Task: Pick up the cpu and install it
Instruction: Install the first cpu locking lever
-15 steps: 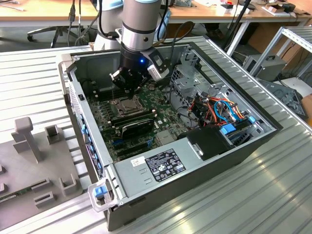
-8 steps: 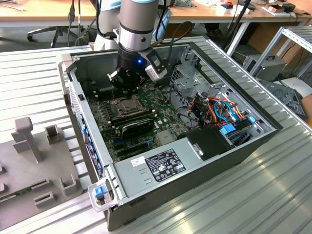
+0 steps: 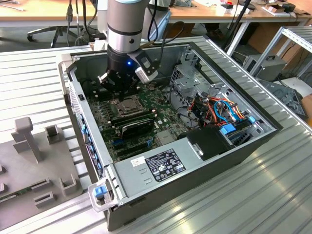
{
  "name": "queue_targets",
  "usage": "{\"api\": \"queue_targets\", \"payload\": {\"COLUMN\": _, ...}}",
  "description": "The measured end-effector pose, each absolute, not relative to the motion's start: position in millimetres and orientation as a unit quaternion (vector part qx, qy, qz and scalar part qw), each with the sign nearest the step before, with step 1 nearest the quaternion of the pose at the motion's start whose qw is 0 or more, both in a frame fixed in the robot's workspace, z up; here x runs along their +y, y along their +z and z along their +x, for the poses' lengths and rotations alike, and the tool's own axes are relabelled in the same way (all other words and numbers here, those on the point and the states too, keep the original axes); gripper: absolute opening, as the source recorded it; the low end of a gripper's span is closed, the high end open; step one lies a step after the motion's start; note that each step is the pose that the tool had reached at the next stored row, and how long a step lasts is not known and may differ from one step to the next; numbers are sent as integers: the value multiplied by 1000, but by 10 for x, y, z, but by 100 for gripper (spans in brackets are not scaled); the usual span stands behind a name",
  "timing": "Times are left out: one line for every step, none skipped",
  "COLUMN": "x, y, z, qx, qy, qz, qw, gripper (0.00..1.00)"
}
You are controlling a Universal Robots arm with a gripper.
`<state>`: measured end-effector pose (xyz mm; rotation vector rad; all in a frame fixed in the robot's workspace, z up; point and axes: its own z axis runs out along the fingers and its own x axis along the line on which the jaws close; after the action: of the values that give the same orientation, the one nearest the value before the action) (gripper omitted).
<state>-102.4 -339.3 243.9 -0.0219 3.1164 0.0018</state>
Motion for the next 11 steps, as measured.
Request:
{"api": "queue_targets", "payload": {"x": -3393, "y": 2438, "z": -1065, "qx": 1000, "qy": 1, "qz": -7, "qw": 13, "gripper": 11}}
{"api": "queue_targets", "payload": {"x": -3393, "y": 2437, "z": -1087, "qx": 1000, "qy": 1, "qz": -7, "qw": 14, "gripper": 11}}
{"api": "queue_targets", "payload": {"x": -3392, "y": 2437, "z": -1106, "qx": 1000, "qy": 1, "qz": -7, "qw": 14, "gripper": 11}}
{"api": "queue_targets", "payload": {"x": -3393, "y": 2437, "z": -1121, "qx": 1000, "qy": 1, "qz": -7, "qw": 15, "gripper": 11}}
{"api": "queue_targets", "payload": {"x": -3392, "y": 2436, "z": -1131, "qx": 1000, "qy": 1, "qz": -7, "qw": 15, "gripper": 11}}
{"api": "queue_targets", "payload": {"x": -3392, "y": 2436, "z": -1141, "qx": 1000, "qy": 1, "qz": -7, "qw": 15, "gripper": 11}}
{"api": "queue_targets", "payload": {"x": -3393, "y": 2436, "z": -1152, "qx": 1000, "qy": 1, "qz": -7, "qw": 15, "gripper": 11}}
{"api": "queue_targets", "payload": {"x": -3393, "y": 2436, "z": -1176, "qx": 1000, "qy": 1, "qz": -7, "qw": 15, "gripper": 11}}
{"api": "queue_targets", "payload": {"x": -3393, "y": 2435, "z": -1197, "qx": 1000, "qy": 1, "qz": -7, "qw": 15, "gripper": 11}}
{"api": "queue_targets", "payload": {"x": -3392, "y": 2435, "z": -1244, "qx": 1000, "qy": 1, "qz": -7, "qw": 16, "gripper": 11}}
{"api": "queue_targets", "payload": {"x": -3393, "y": 2435, "z": -1273, "qx": 1000, "qy": 5, "qz": -7, "qw": 18, "gripper": 11}}
